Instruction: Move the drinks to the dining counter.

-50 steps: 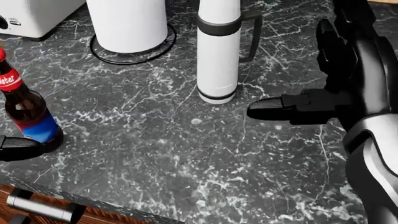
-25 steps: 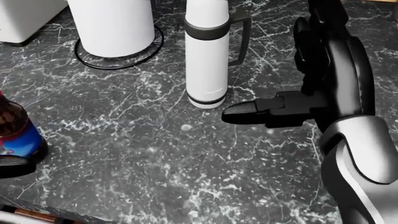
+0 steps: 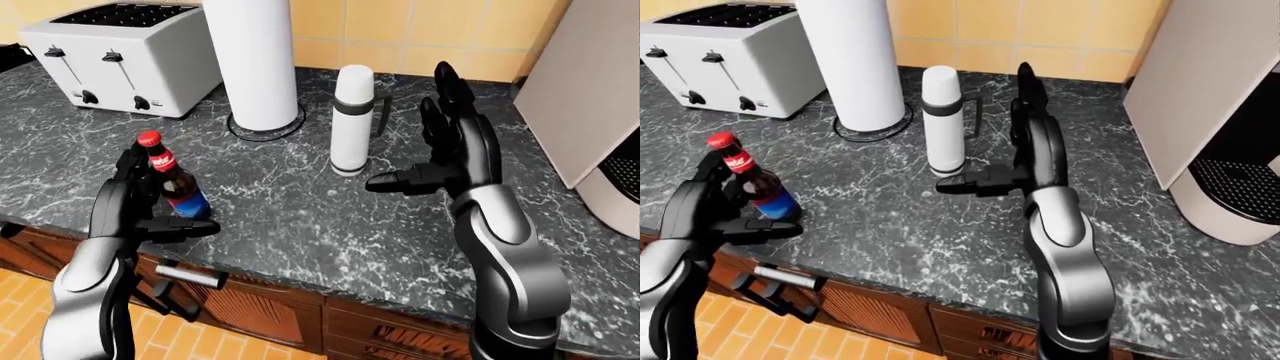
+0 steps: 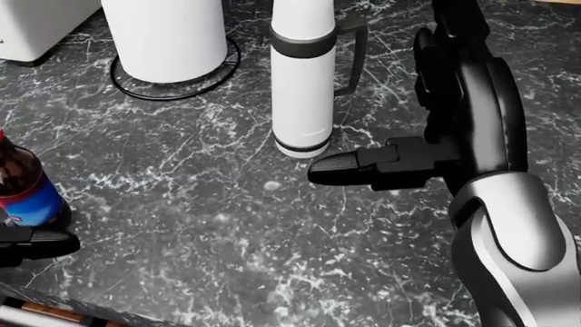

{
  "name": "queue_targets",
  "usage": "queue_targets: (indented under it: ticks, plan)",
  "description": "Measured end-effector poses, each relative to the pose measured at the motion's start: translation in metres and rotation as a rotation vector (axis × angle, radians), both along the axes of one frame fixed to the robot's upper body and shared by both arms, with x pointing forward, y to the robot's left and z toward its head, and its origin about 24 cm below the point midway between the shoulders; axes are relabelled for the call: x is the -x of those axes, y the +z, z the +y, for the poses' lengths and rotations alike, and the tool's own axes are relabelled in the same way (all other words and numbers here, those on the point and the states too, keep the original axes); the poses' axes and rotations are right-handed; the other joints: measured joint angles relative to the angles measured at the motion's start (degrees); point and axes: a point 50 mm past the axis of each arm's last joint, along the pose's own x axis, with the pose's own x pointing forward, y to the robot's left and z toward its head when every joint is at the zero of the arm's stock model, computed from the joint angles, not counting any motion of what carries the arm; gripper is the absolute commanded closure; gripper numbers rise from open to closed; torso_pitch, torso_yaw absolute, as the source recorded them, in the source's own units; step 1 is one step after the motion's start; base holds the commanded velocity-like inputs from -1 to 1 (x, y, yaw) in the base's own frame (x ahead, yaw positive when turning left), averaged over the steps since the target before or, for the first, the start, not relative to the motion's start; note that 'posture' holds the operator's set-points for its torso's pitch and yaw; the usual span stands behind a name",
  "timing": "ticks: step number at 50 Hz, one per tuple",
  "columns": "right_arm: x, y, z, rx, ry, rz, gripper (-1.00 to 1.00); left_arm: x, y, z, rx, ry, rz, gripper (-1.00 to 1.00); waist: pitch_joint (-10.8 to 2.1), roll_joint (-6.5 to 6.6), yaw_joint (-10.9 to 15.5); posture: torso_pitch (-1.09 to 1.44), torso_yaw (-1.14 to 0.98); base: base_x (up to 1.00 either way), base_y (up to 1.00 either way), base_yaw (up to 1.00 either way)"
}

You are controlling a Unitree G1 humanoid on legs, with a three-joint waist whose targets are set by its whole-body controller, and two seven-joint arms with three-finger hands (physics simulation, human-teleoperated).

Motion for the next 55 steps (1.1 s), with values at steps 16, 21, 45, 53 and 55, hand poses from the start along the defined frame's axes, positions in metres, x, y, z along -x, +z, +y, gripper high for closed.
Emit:
queue_targets:
  ticks: [16,21,45,53,55]
  plan:
    - [0.003,-0.001,-0.001,-0.002,-0.007,0.000,-1.00,-0.010,-0.012,0.004,-0.013,0.025,0.013,-0.37,-0.30,0.42,0.3,0.00,0.00,0.00,0.00,0.00]
    - [0.003,-0.003,-0.001,-0.003,-0.006,0.006,-1.00,-0.014,-0.010,0.007,-0.032,0.054,-0.001,0.05,-0.37,0.54,0.2,0.00,0.00,0.00,0.00,0.00]
    - [0.005,0.001,0.002,0.000,-0.002,-0.001,-1.00,-0.006,0.014,-0.013,-0.035,-0.029,0.002,1.00,0.19,0.06,-0.2,0.00,0.00,0.00,0.00,0.00]
    - [0.004,0.004,0.007,0.002,0.009,-0.008,-1.00,0.000,0.033,-0.024,-0.056,-0.060,-0.041,1.00,0.20,0.13,0.0,0.00,0.00,0.00,0.00,0.00]
    - [0.003,0.004,0.007,0.002,0.007,-0.008,-1.00,0.000,0.035,-0.027,-0.057,-0.068,-0.041,1.00,0.24,0.13,0.0,0.00,0.00,0.00,0.00,0.00]
